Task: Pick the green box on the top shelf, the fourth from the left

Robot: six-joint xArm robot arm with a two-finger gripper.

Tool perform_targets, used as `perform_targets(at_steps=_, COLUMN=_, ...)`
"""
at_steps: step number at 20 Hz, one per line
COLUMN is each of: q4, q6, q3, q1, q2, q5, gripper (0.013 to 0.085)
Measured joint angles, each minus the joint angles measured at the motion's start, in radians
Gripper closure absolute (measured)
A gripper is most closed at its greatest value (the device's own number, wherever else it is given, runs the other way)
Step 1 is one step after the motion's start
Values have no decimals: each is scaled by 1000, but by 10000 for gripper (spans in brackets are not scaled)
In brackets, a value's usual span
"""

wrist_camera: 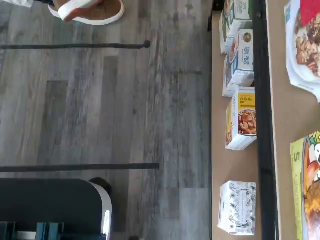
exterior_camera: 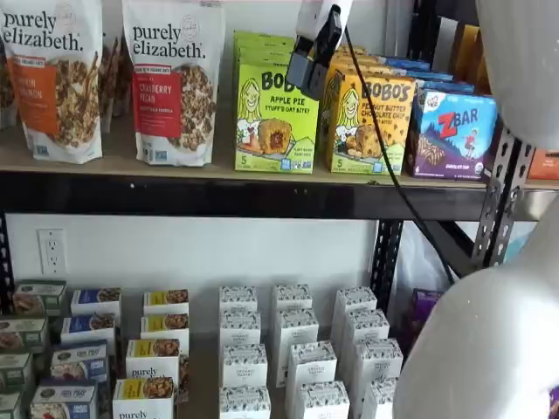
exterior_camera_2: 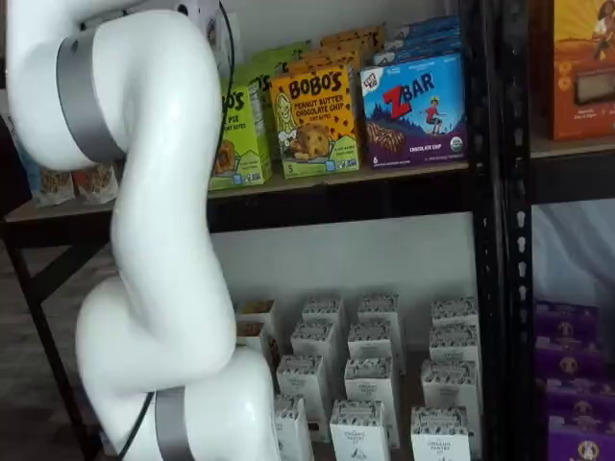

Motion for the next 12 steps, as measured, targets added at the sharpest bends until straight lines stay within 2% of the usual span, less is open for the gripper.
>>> perform_targets(at_steps=3, q4=-29, q6=6, q3=57, q1=17, q2=-43, q5=-92, gripper=130)
perform_targets(at_steps=12, q4=-10, q6=13, q3=62, q1=21, q2=-46, q5=-113, gripper=130)
